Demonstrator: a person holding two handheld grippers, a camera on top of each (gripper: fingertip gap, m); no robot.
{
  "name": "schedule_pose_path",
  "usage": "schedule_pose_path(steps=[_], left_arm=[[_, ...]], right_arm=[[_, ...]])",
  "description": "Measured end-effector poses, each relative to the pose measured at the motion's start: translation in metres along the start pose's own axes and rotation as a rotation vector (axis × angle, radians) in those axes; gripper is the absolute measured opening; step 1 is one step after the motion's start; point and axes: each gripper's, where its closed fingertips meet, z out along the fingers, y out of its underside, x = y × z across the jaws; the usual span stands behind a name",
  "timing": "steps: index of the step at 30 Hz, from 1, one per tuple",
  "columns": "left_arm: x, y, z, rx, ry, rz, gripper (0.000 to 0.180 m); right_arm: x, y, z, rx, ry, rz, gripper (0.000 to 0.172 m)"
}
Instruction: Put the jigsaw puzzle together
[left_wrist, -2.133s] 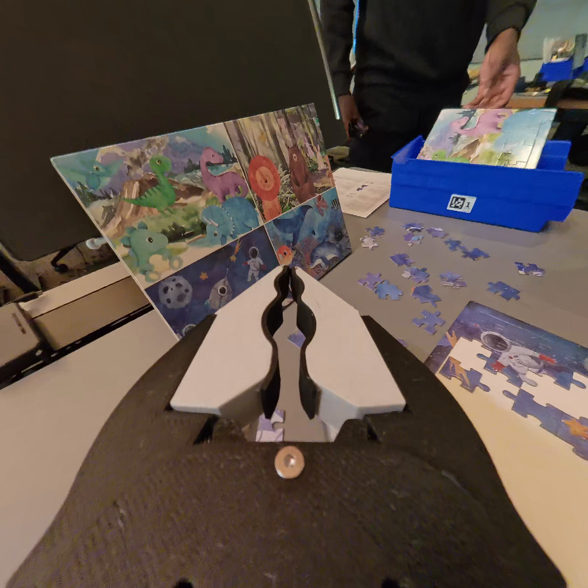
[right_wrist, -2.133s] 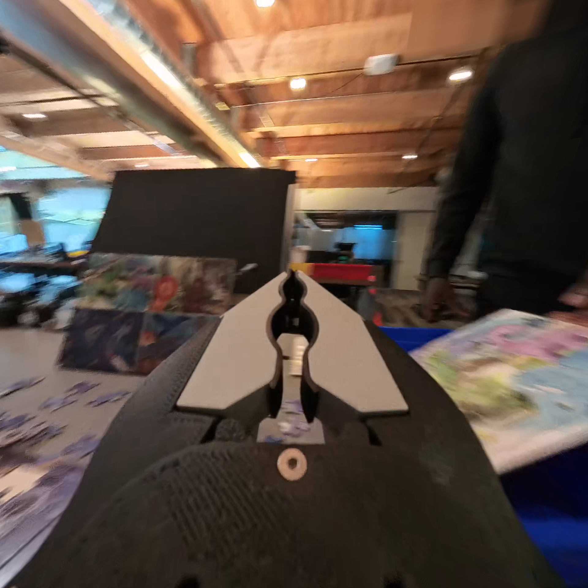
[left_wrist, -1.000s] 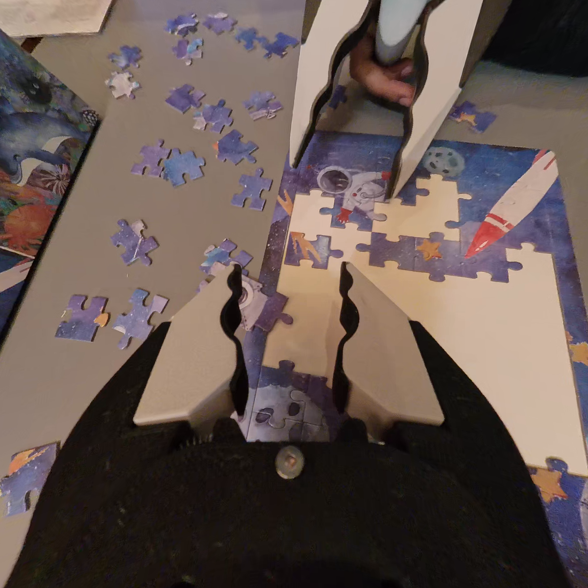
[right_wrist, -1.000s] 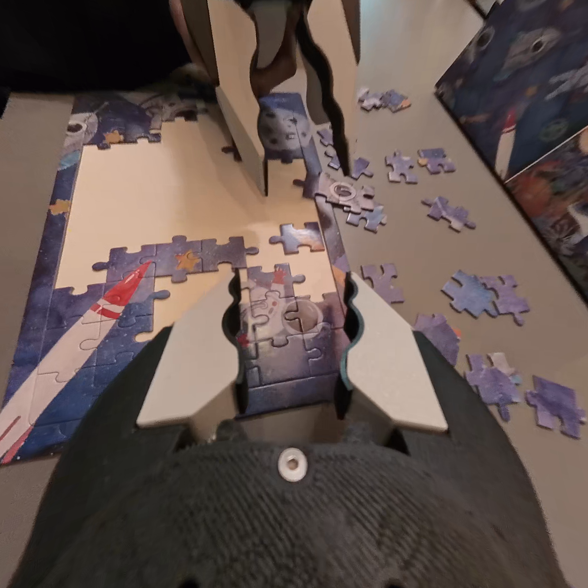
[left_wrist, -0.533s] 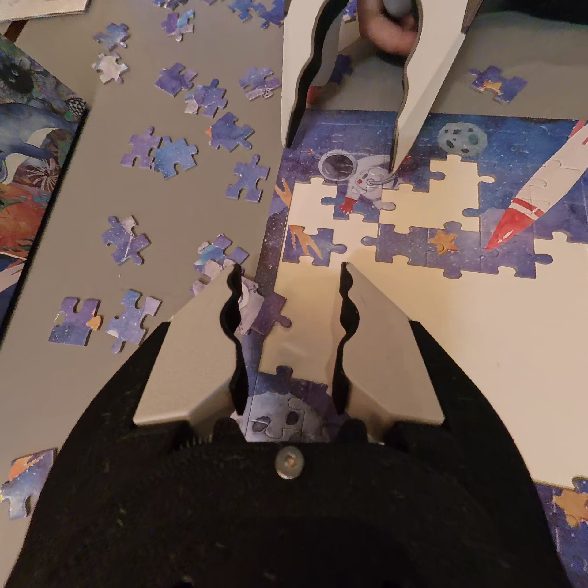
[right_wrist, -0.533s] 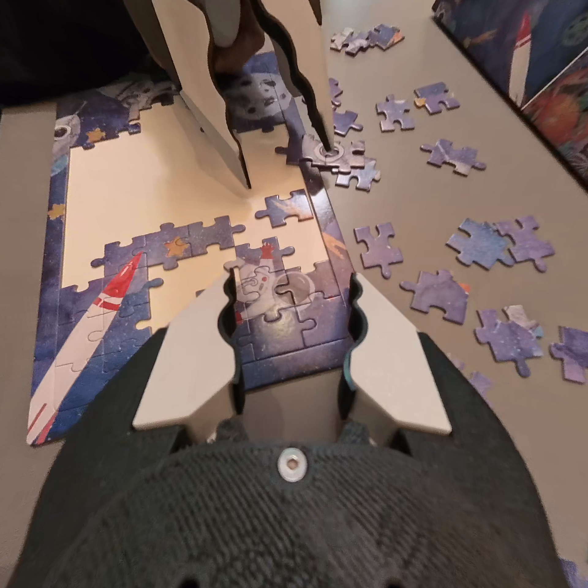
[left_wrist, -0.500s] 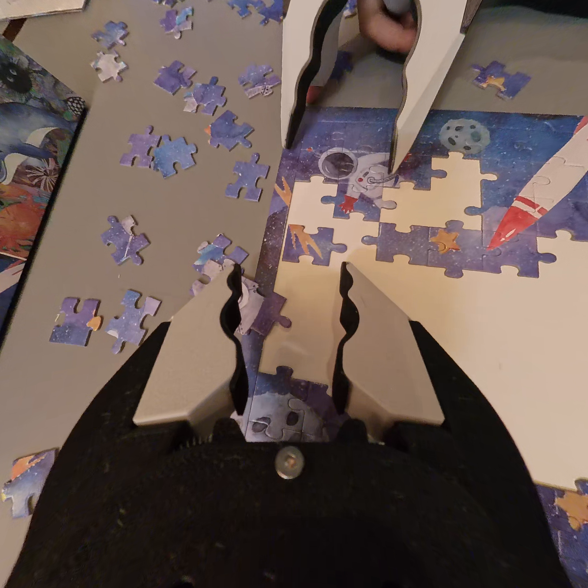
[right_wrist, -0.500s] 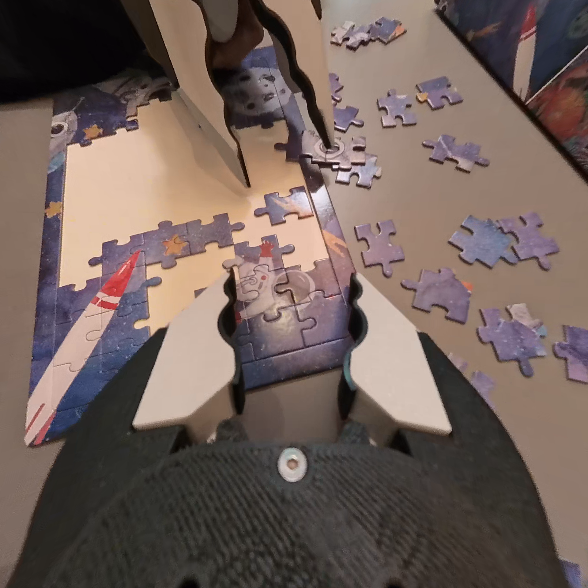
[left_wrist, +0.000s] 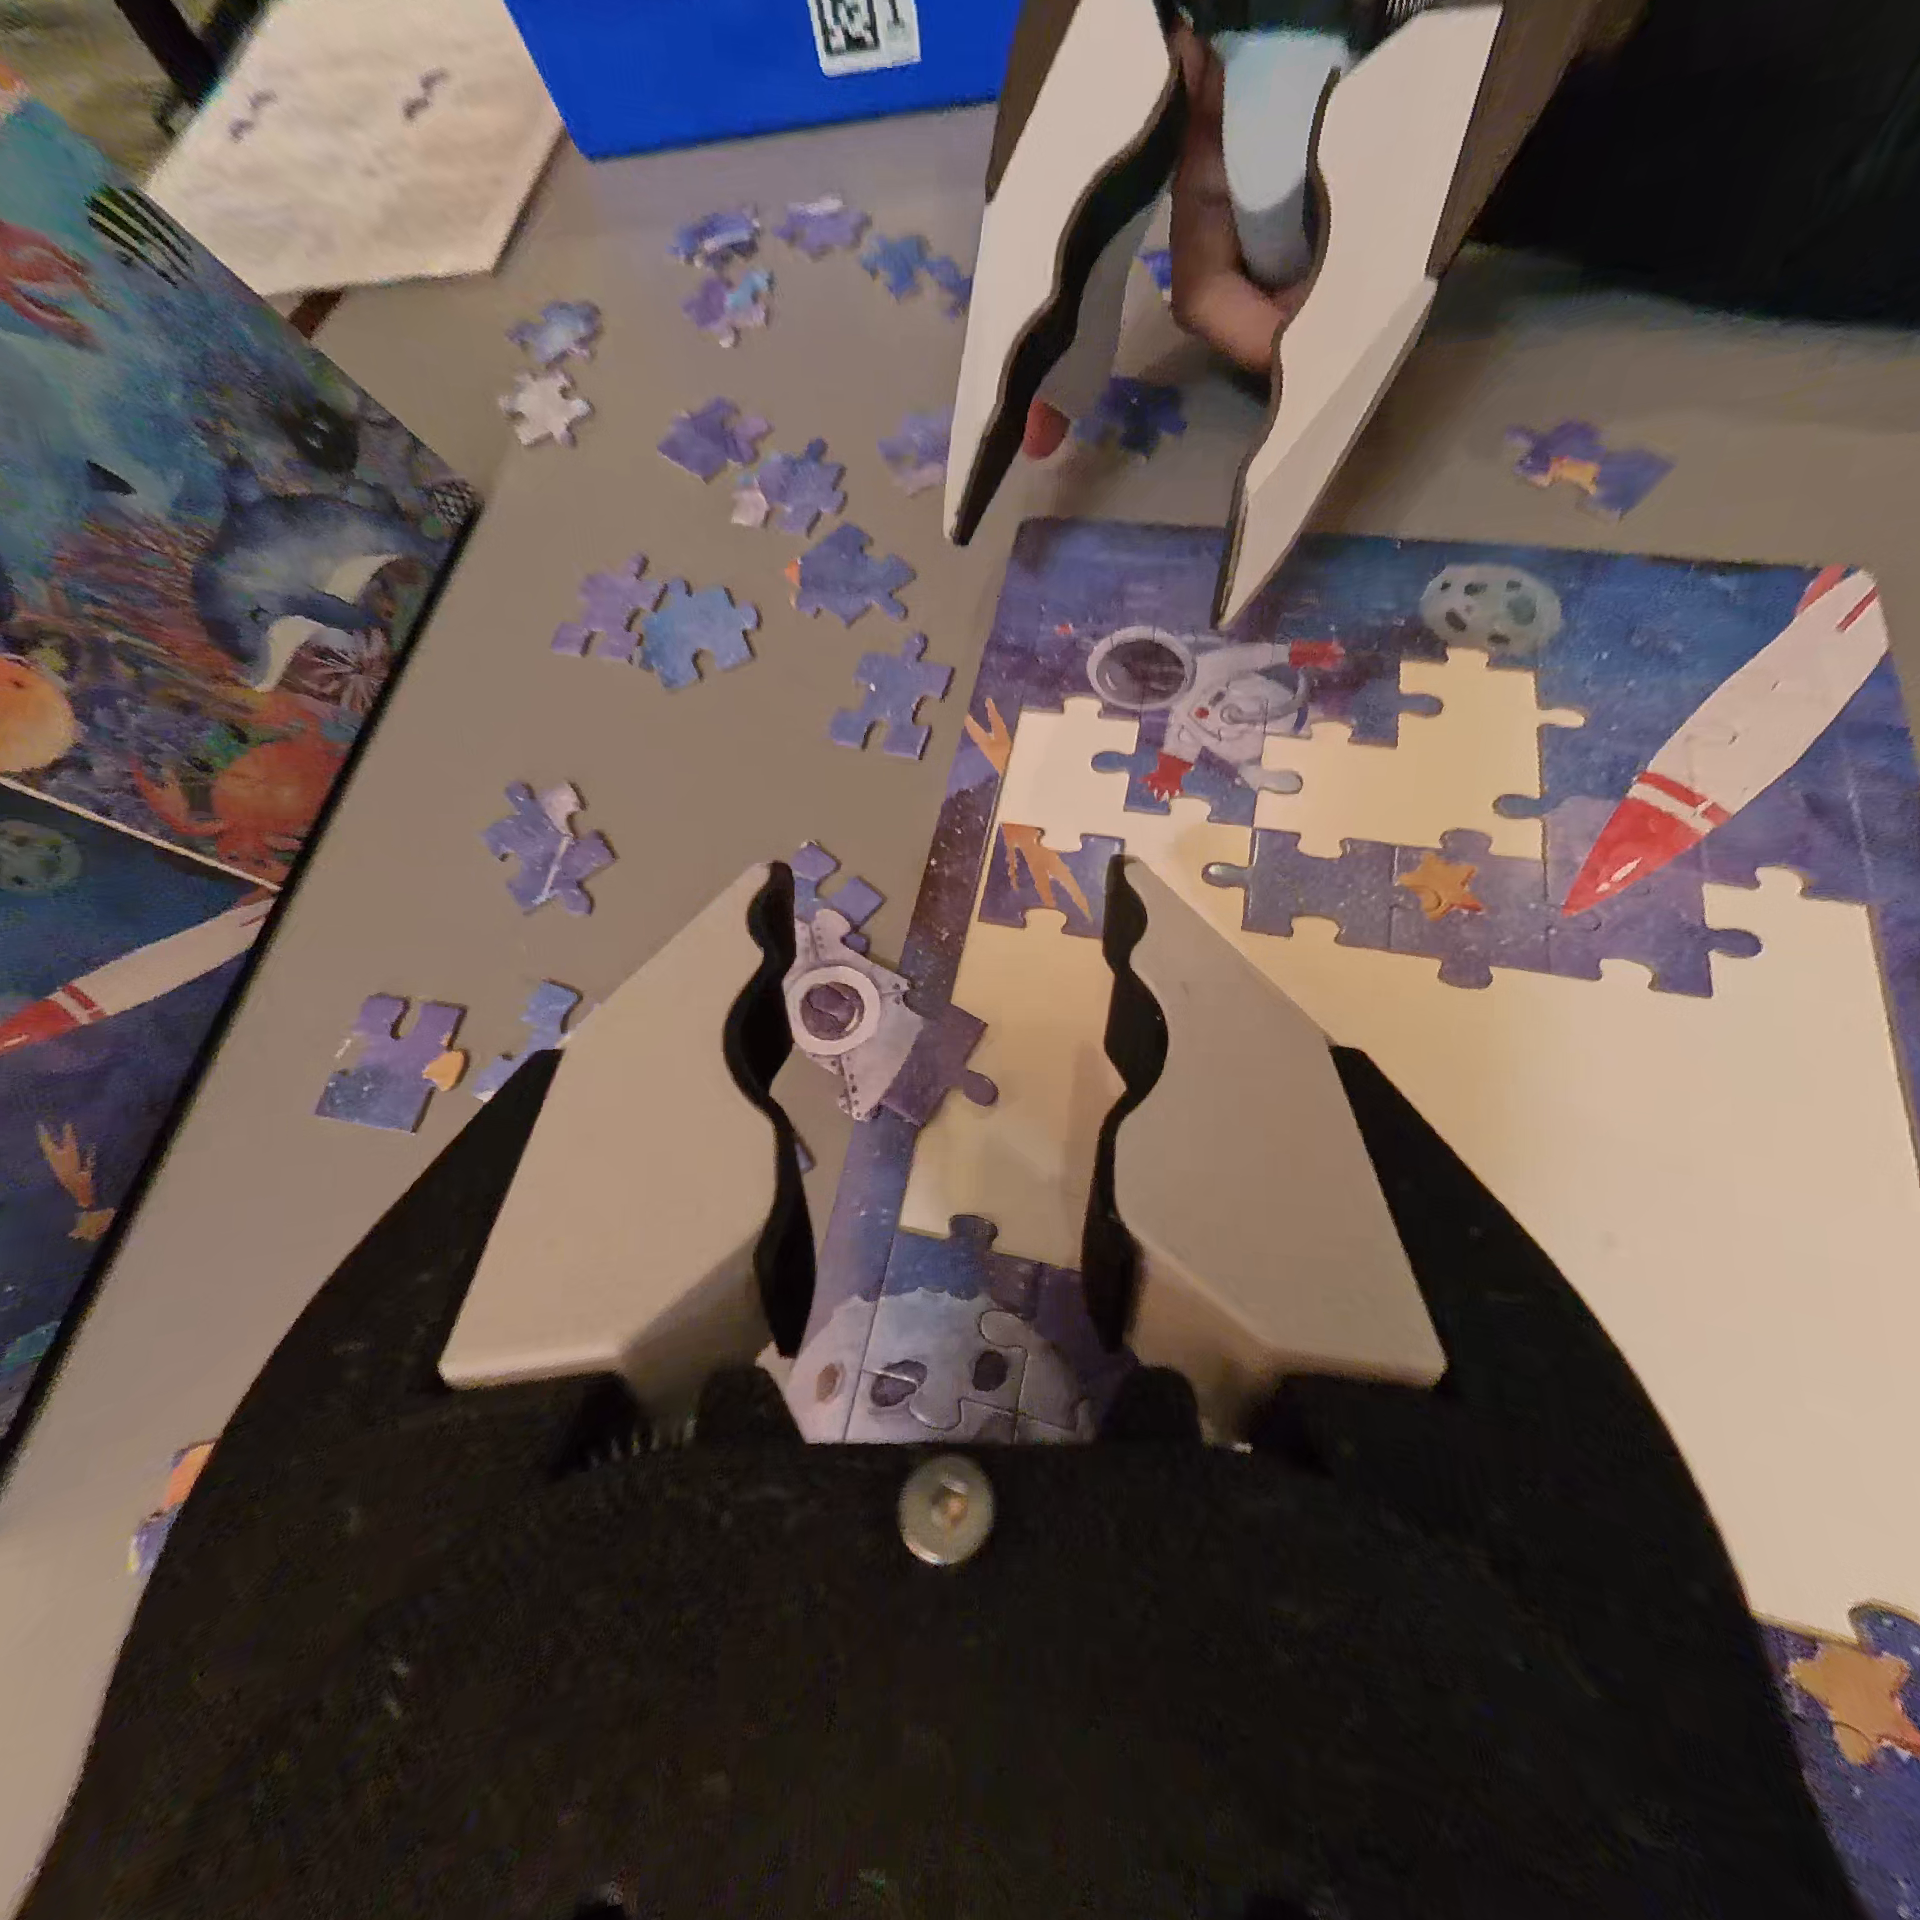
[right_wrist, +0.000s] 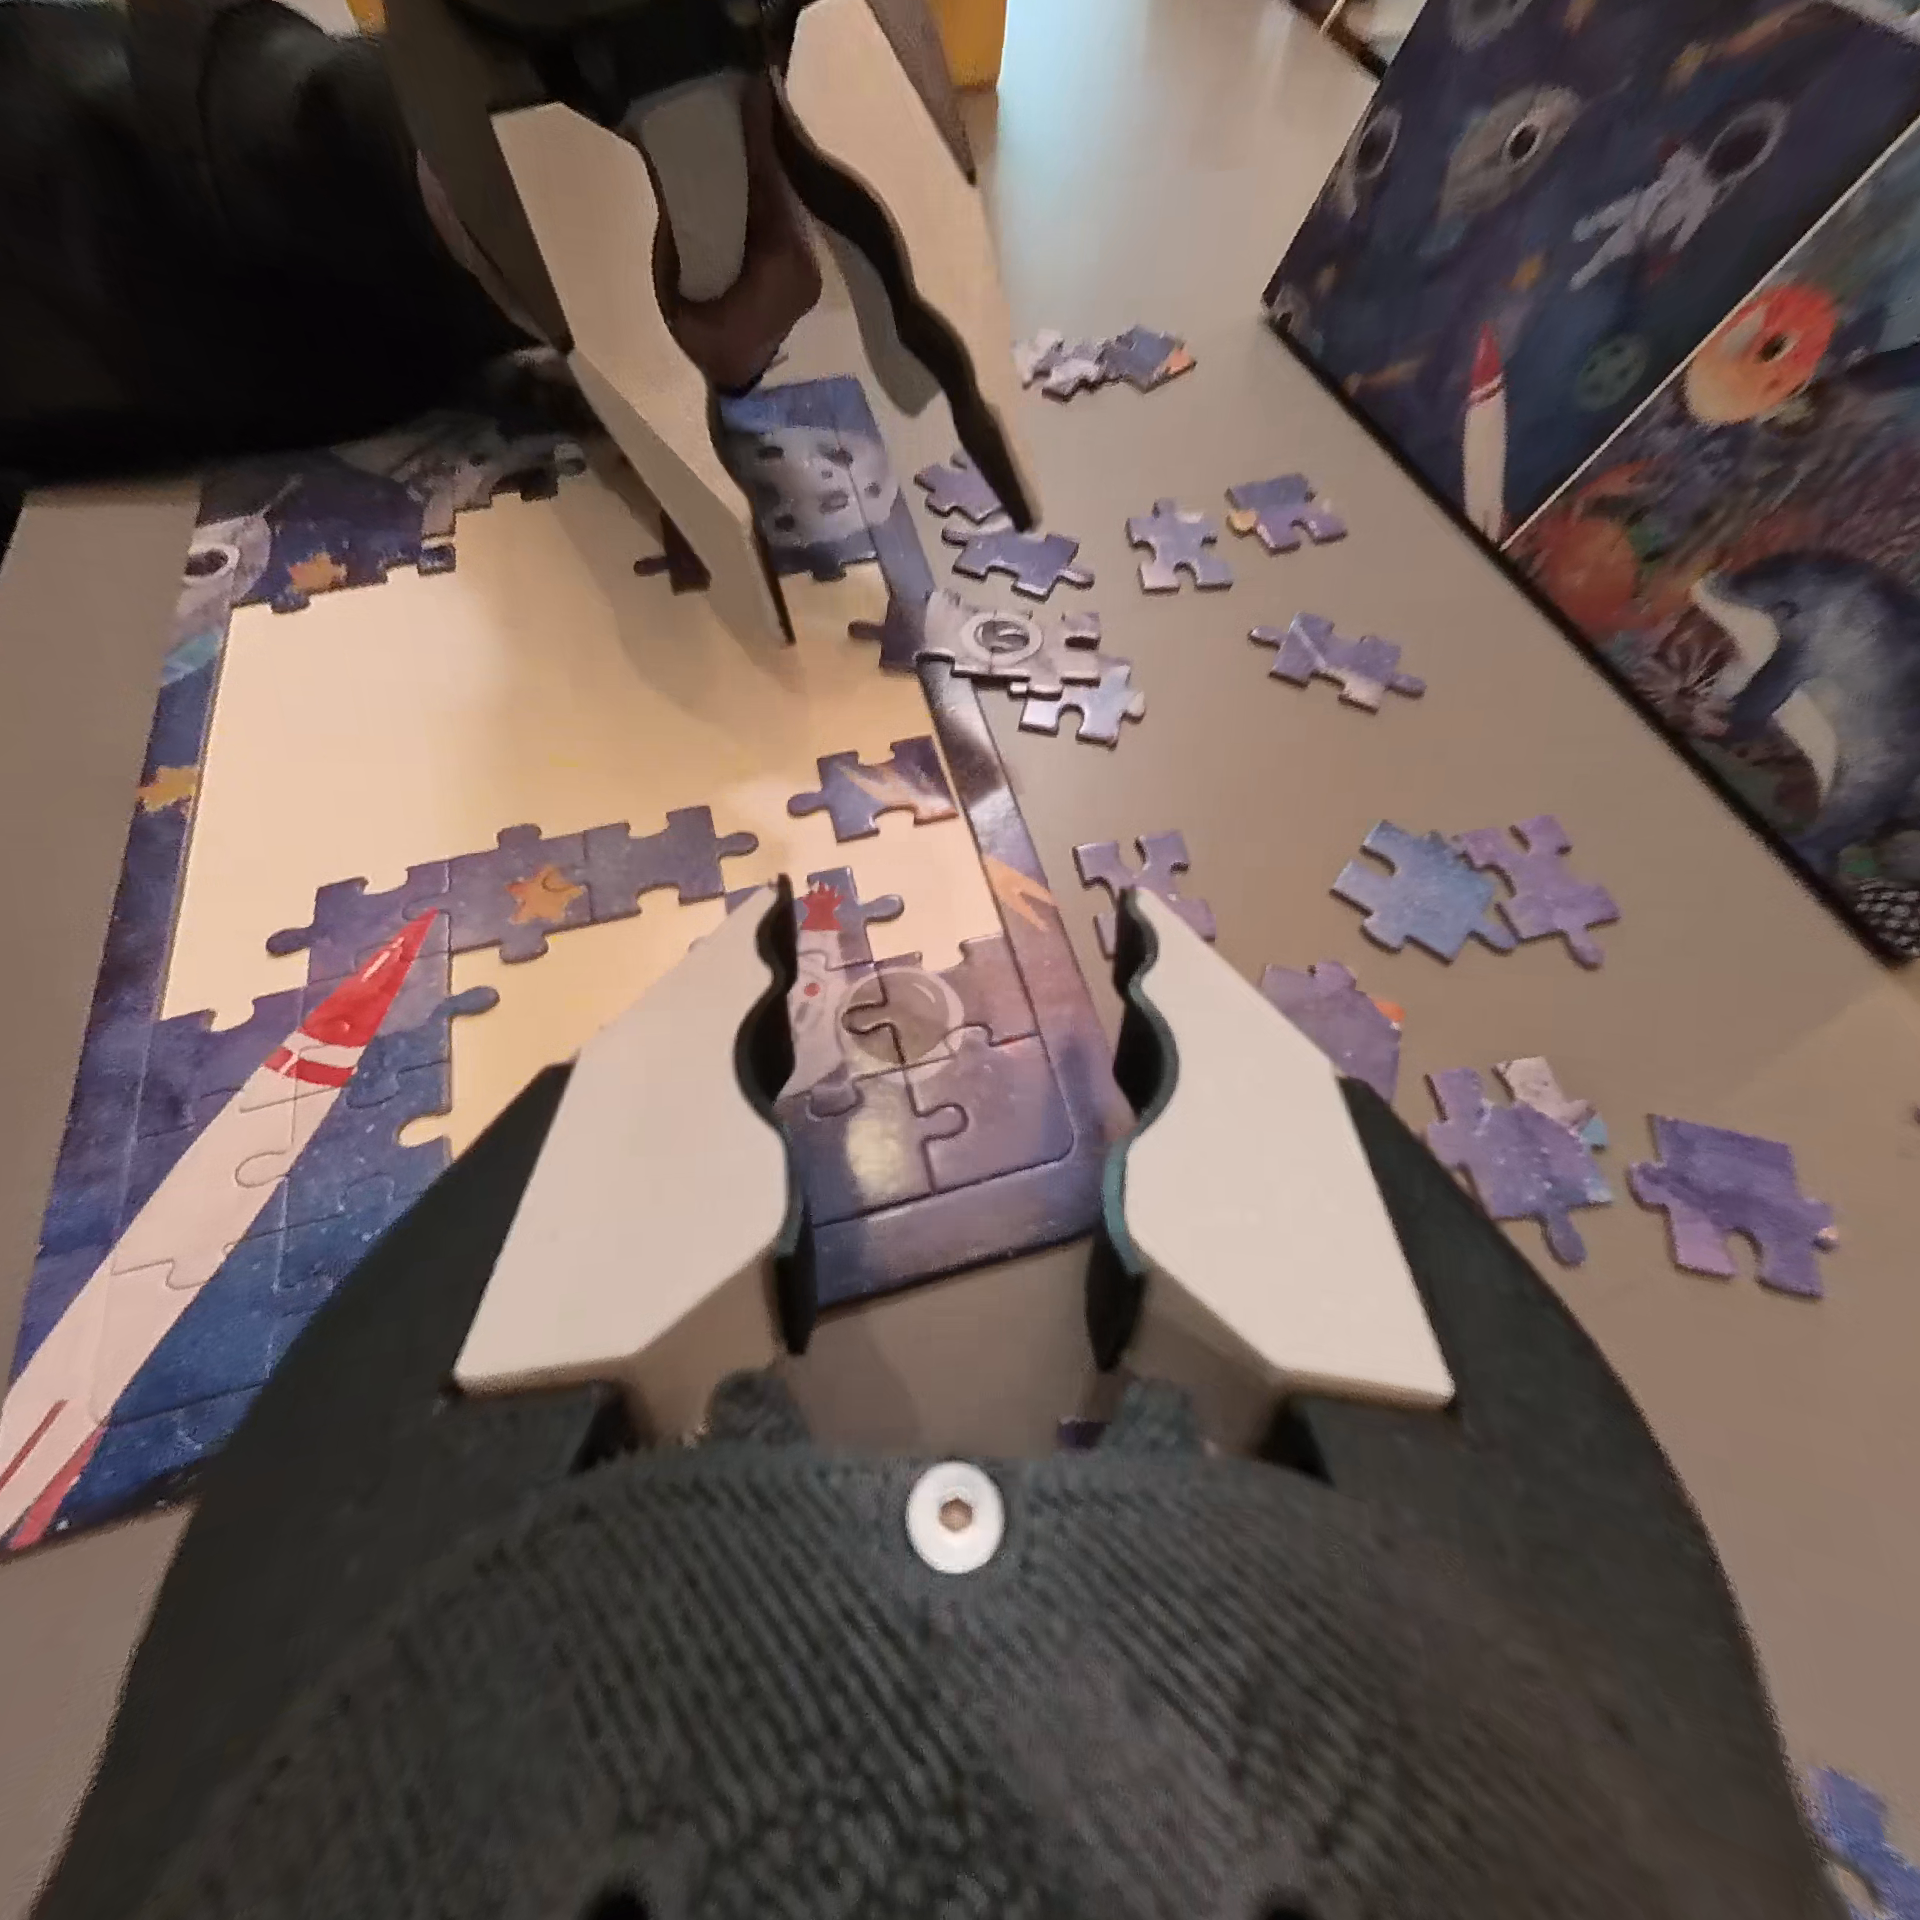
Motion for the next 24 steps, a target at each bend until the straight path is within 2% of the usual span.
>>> schedule_pose_path(steps=[4,6,9,12,17,21,24], left_arm=[[0.001,-0.012,-0.008,0.09,0.013,0.014,0.064],[0.001,-0.016,-0.011,0.131,0.017,0.015,0.066],[-0.001,-0.018,-0.012,0.145,0.005,0.016,0.068],[-0.003,-0.015,-0.012,0.127,-0.013,0.031,0.067],[-0.018,-0.011,-0.021,0.133,-0.057,0.024,0.066],[-0.025,-0.016,-0.03,0.205,-0.048,-0.042,0.065],[-0.038,-0.016,-0.037,0.202,-0.139,-0.016,0.067]], right_arm=[[0.003,-0.005,0.0,0.032,0.022,-0.023,0.058],[0.005,-0.013,0.0,0.081,0.054,-0.066,0.052],[0.002,-0.025,0.0,0.155,0.081,-0.119,0.043],[0.001,-0.029,-0.001,0.174,0.088,-0.137,0.042],[0.0,-0.025,0.001,0.156,0.055,-0.066,0.082],[0.006,-0.027,-0.002,0.174,0.096,-0.065,0.086],[0.011,-0.028,-0.003,0.186,0.105,-0.03,0.095]])
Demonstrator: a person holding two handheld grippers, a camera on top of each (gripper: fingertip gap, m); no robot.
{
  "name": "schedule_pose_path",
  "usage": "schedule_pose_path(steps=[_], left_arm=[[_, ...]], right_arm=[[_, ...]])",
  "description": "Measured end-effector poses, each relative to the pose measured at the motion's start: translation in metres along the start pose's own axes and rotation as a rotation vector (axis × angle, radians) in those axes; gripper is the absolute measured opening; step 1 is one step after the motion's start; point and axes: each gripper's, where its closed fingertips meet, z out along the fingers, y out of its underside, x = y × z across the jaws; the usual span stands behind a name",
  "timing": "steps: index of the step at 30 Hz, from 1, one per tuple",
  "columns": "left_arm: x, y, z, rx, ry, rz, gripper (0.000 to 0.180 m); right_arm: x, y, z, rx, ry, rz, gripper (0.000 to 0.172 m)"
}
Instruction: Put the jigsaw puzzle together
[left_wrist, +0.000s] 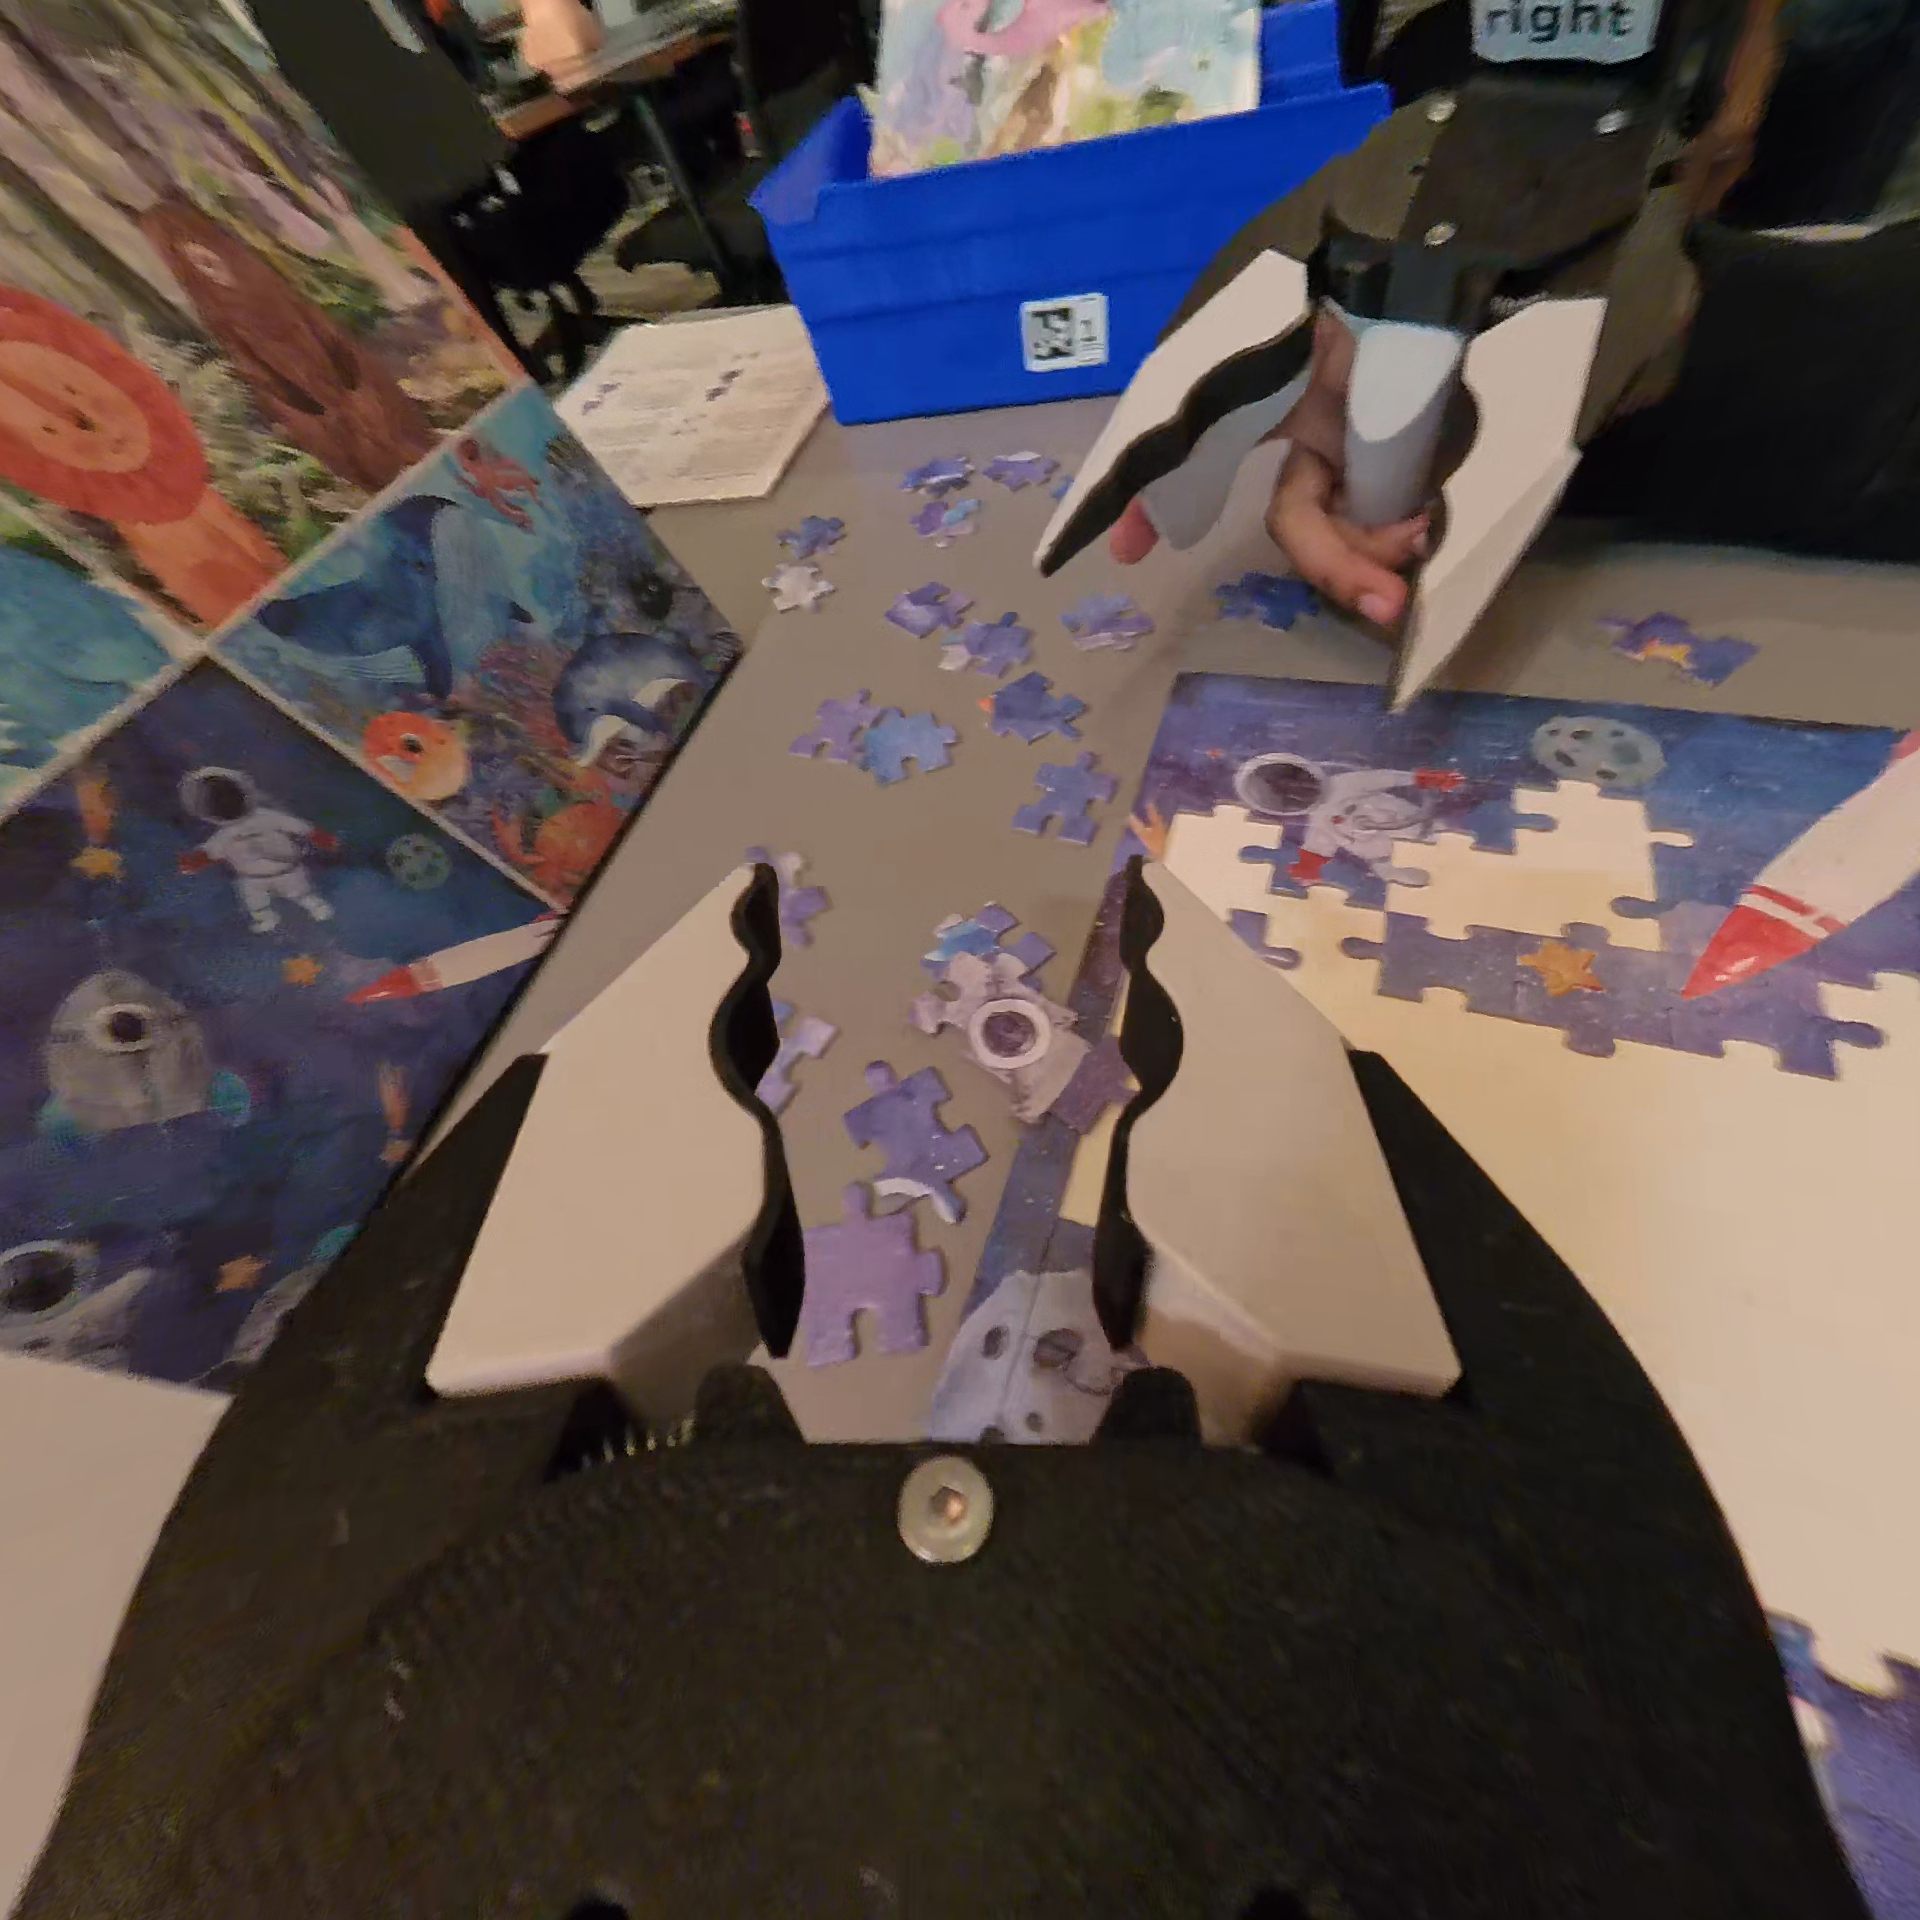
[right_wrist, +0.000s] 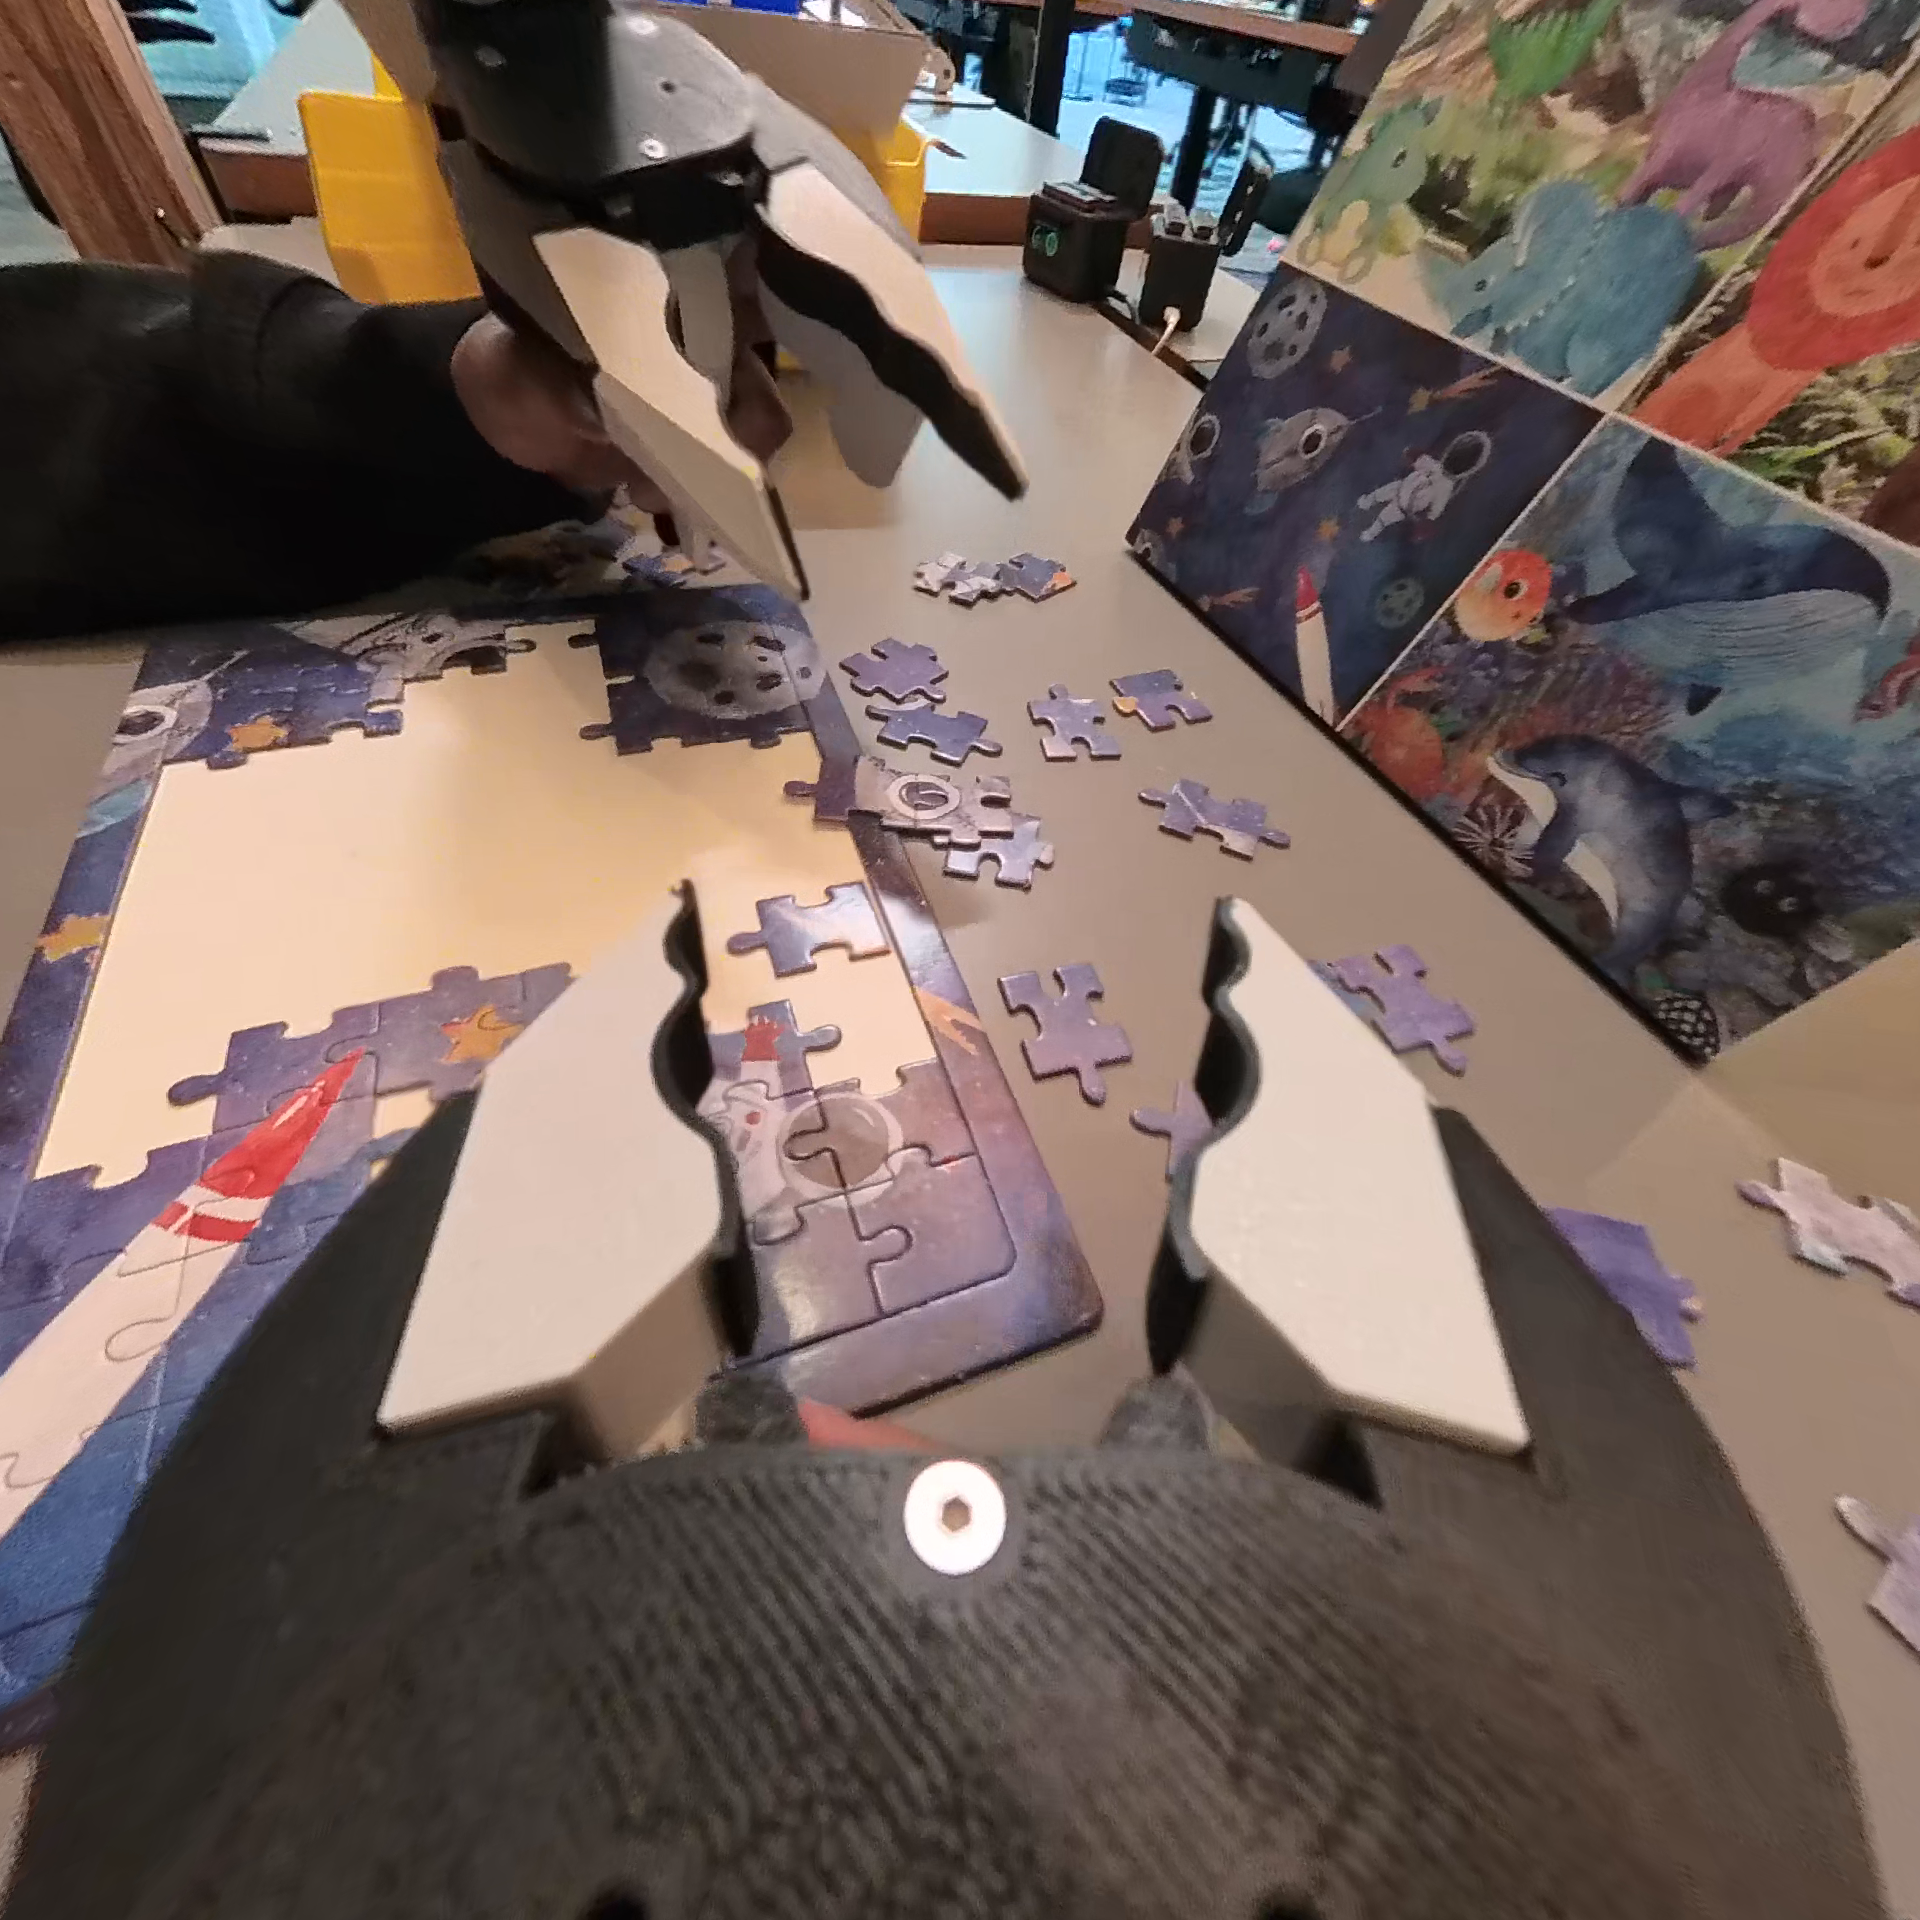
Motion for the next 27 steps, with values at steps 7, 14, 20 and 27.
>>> schedule_pose_path(steps=[7,14,20,27], left_arm=[[-0.021,-0.01,-0.015,0.036,-0.111,-0.045,0.071],[-0.027,-0.009,-0.016,0.023,-0.146,-0.162,0.055],[-0.024,0.013,-0.005,-0.064,-0.148,-0.239,0.037],[-0.039,0.017,-0.009,-0.073,-0.242,-0.245,0.035]], right_arm=[[0.003,0.004,0.003,-0.031,0.018,0.008,0.108],[0.016,0.017,0.011,-0.13,0.144,-0.025,0.102],[0.028,0.027,0.015,-0.222,0.292,-0.089,0.064],[0.042,0.026,0.01,-0.239,0.423,-0.149,0.041]])
